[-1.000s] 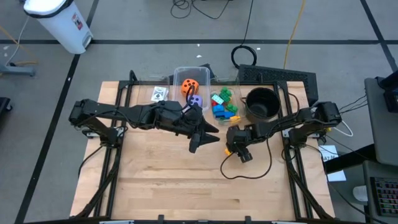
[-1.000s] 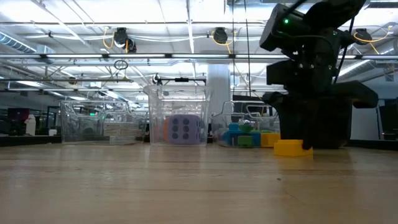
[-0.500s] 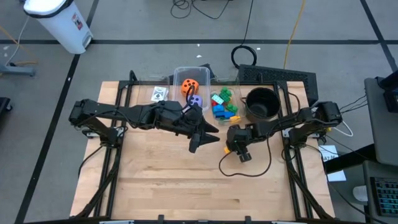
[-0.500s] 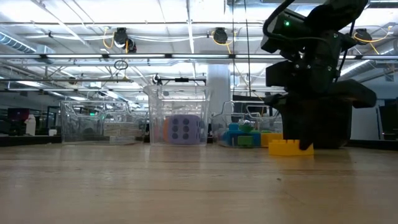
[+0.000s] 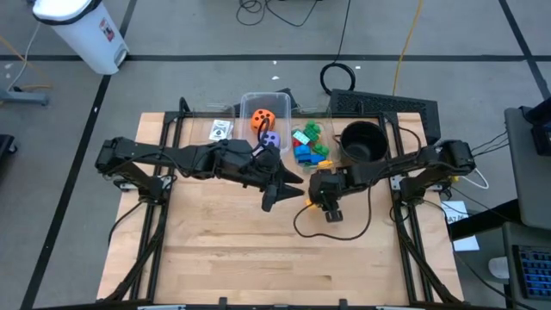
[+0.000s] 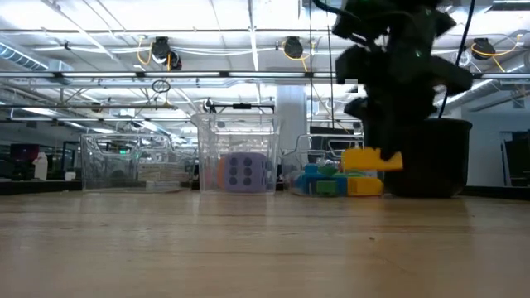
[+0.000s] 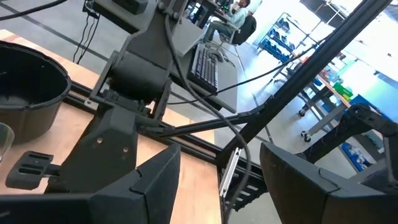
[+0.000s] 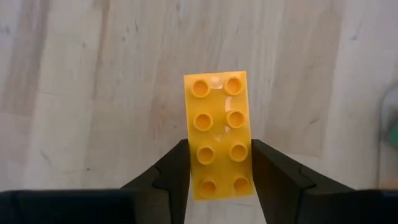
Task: Pick & Place Toys
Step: Put the yellow game piece into the right transparent bin
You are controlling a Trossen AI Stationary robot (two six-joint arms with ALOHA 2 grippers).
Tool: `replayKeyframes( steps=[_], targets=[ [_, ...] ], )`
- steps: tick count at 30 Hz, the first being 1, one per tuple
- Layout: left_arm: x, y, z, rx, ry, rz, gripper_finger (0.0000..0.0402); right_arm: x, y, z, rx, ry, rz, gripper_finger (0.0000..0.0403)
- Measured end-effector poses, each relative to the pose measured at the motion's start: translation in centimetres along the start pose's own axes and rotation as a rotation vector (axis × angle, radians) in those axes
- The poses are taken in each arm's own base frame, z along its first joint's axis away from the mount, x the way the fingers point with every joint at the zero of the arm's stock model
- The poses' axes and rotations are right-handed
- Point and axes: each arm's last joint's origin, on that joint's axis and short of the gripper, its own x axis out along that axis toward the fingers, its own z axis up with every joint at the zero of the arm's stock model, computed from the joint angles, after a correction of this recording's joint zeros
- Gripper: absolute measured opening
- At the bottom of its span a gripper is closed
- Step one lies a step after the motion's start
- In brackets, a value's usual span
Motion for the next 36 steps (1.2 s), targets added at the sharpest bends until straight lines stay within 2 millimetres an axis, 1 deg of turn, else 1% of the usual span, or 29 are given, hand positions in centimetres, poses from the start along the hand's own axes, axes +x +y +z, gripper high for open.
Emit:
replayKeyframes(
  steps=[3,5,9,11,14,20,24,29,36],
  targets=[
    [0.0,0.1,0.2,0.0,-0.012,-0.003,0.0227,-1.9,0.0,1.3,0.014,0.002,-0.001,0.0137],
    [0.0,0.2,0.3,0.0,-0.014,0.001,0.0227,-3.2,-0.2,2.5,0.017,-0.037,-0.006,0.0138],
    [-0.1,0.5,0.4,-0.002,-0.015,0.003,0.0227,-4.9,-0.5,3.4,0.031,-0.022,-0.016,0.0138],
    [-0.1,0.5,0.4,-0.002,-0.011,-0.004,0.0227,-5.8,-0.9,4.1,0.036,-0.049,-0.034,0.0138],
    [-0.1,0.5,0.4,-0.002,-0.007,-0.007,0.0227,-6.7,-1.5,4.3,0.032,-0.026,-0.083,0.0138],
    [-0.1,0.5,0.4,-0.001,-0.003,-0.014,0.0227,-8.8,-3.3,4.8,0.063,-0.012,-0.116,0.0138],
    [-0.1,0.5,0.4,0.004,0.0,-0.018,0.0227,-10.5,-5.0,4.9,0.098,0.004,-0.179,0.0139],
    [-0.1,0.6,0.5,0.004,0.011,-0.037,0.0227,-11.9,-7.9,4.4,0.147,0.004,-0.226,0.0138],
    [-0.1,0.7,0.5,0.011,0.007,-0.031,0.0227,-12.8,-12.5,2.6,0.218,0.01,-0.277,0.0137]
  ],
)
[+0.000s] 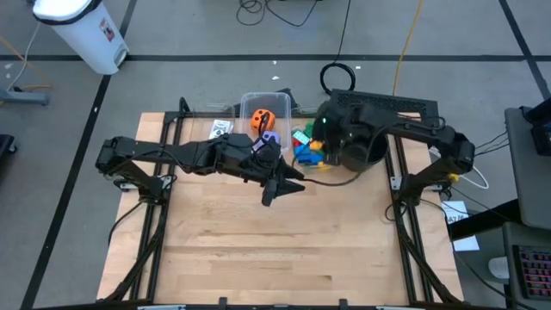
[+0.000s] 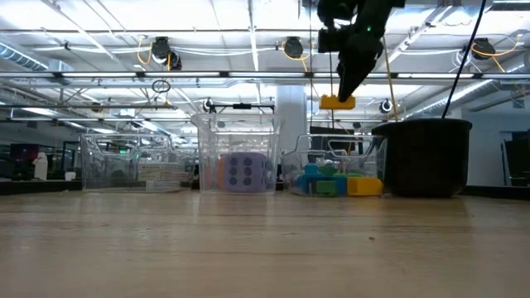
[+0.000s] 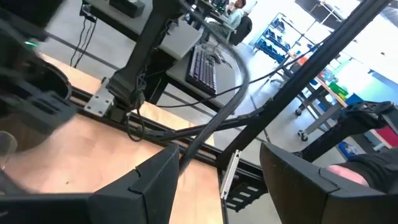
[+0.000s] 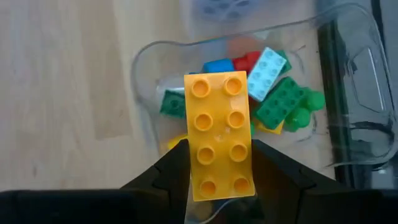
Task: Pick & Place Toys
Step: Put the yellow game piece into the right transparent bin
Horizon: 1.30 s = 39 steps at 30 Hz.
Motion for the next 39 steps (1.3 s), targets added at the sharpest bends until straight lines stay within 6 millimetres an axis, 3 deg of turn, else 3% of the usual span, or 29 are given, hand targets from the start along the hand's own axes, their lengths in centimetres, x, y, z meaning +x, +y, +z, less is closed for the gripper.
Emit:
replayKeyframes(
  steps=[5,9,24,34,39],
  targets=[
    [0.0,0.1,0.0,0.0,0.005,-0.006,0.0227,1.0,-3.3,-0.3,0.1,-0.056,0.007,0.0138],
    [-0.1,0.4,0.2,0.006,-0.004,0.008,0.0227,2.7,-4.7,-0.8,0.132,-0.044,0.001,0.0137],
    [-0.3,1.5,0.9,-0.004,-0.027,0.044,0.0227,10.7,-4.2,-2.3,0.122,0.144,0.126,0.0138],
    [-0.3,1.7,0.8,0.006,-0.011,0.055,0.0227,11.8,-3.9,-3.1,0.133,0.174,0.139,0.0142],
    [-0.3,1.7,0.7,0.012,-0.007,0.058,0.0227,11.4,-3.7,-2.9,0.132,0.154,0.133,0.0167]
  ],
)
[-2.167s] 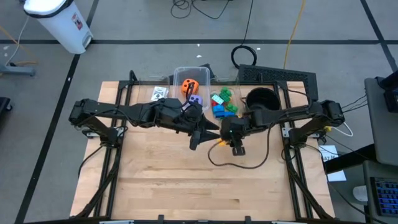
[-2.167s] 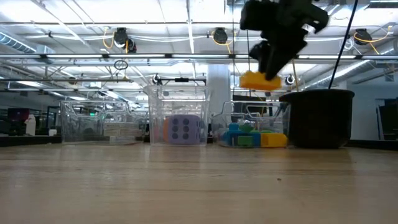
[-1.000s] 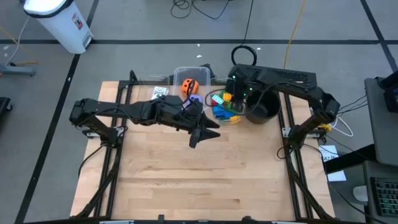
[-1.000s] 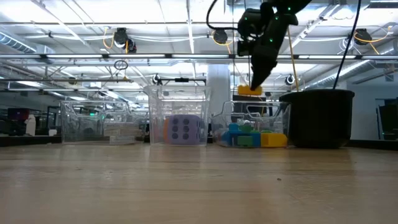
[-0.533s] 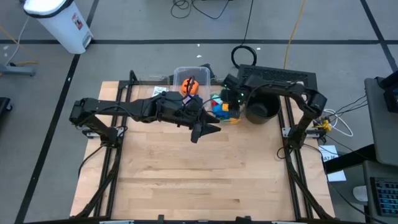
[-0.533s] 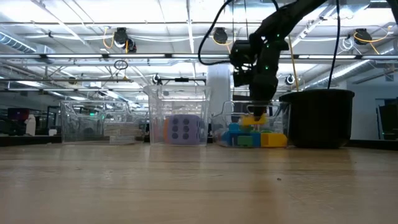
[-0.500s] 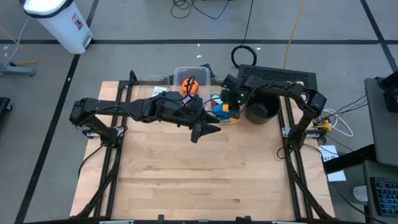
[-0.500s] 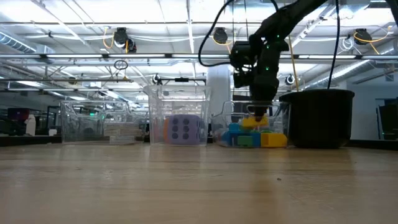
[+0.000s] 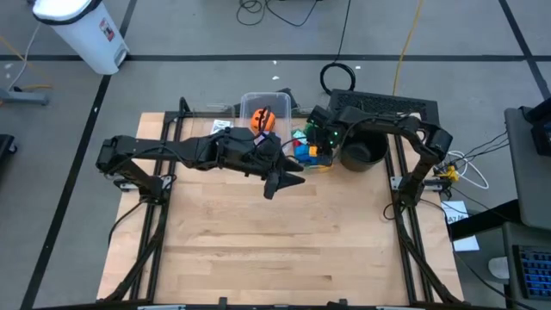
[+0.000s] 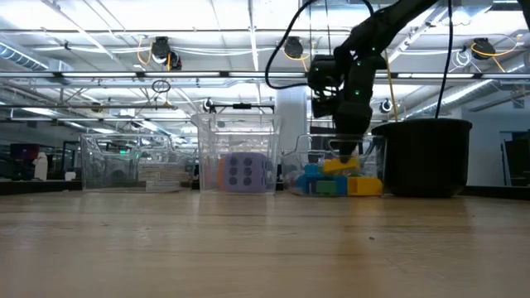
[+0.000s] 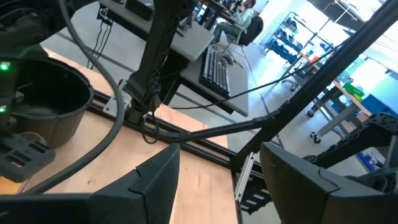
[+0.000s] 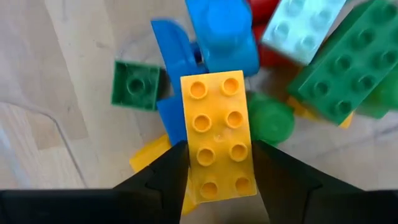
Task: Pick & Place Toys
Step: Put the yellow game piece into the right transparent bin, then return to Home Position
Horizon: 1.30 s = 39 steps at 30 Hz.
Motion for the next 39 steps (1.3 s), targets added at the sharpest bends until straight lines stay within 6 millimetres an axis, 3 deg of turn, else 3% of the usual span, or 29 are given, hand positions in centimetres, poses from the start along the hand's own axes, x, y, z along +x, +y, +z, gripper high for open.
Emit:
replayKeyframes(
  steps=[8,15,22,27,33,39],
  targets=[
    [0.0,0.1,0.1,0.01,-0.006,0.002,0.0227,-3.7,0.5,0.4,-0.014,-0.15,-0.048,0.0219],
    [-0.9,1.2,1.5,0.004,-0.052,0.002,0.0227,-11.0,1.3,0.2,0.036,-0.476,-0.121,0.0234],
    [-7.1,0.5,6.0,0.106,-0.262,-0.03,0.0227,-20.5,3.2,-2.4,0.136,-0.963,-0.163,0.0222],
    [-11.8,-0.2,7.6,0.19,-0.368,0.037,0.0227,-24.7,4.6,-5.5,0.174,-1.147,-0.15,0.0208],
    [-14.8,0.1,6.6,0.223,-0.388,0.116,0.0227,-26.3,6.2,-10.3,0.23,-1.276,-0.11,0.0195],
    [-15.6,2.3,2.1,0.16,-0.505,0.067,0.0227,-23.8,7.3,-14.8,0.312,-1.372,-0.058,0.0173]
  ],
)
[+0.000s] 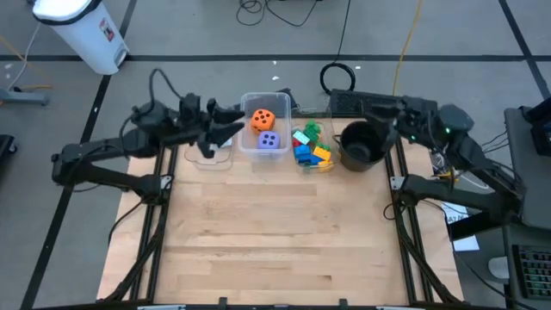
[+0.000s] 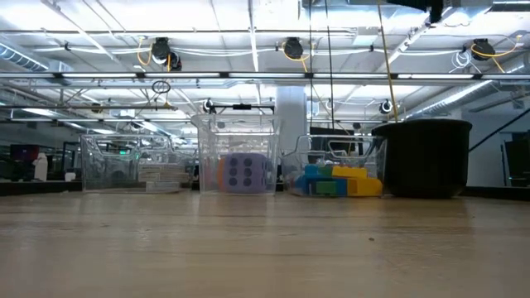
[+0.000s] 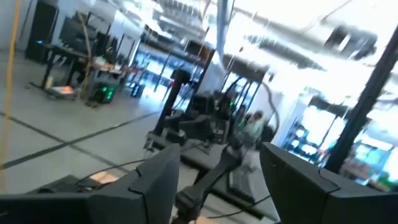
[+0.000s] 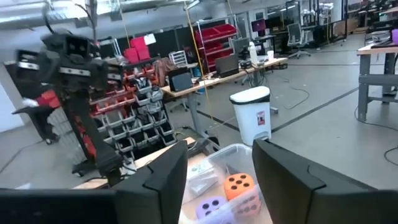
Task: Pick & Place Toys
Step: Return to Home Position
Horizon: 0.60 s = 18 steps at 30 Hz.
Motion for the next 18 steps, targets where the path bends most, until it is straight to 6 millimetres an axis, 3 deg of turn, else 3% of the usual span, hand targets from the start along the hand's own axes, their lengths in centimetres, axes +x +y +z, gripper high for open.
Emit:
replayKeyframes(
  steps=[6,11,18],
  targets=[
    [-3.8,1.5,-4.2,-0.084,-0.146,-0.062,0.0227,-3.2,-0.2,-3.1,0.021,-0.027,0.044,0.0146],
    [-6.7,2.5,-6.3,-0.102,-0.183,0.011,0.0227,-5.2,-0.7,-5.5,0.063,-0.067,0.015,0.0124],
    [-8.5,3.4,-8.4,-0.056,-0.142,0.083,0.0227,-5.4,-1.9,-10.3,0.15,-0.014,0.006,0.0087]
  ],
)
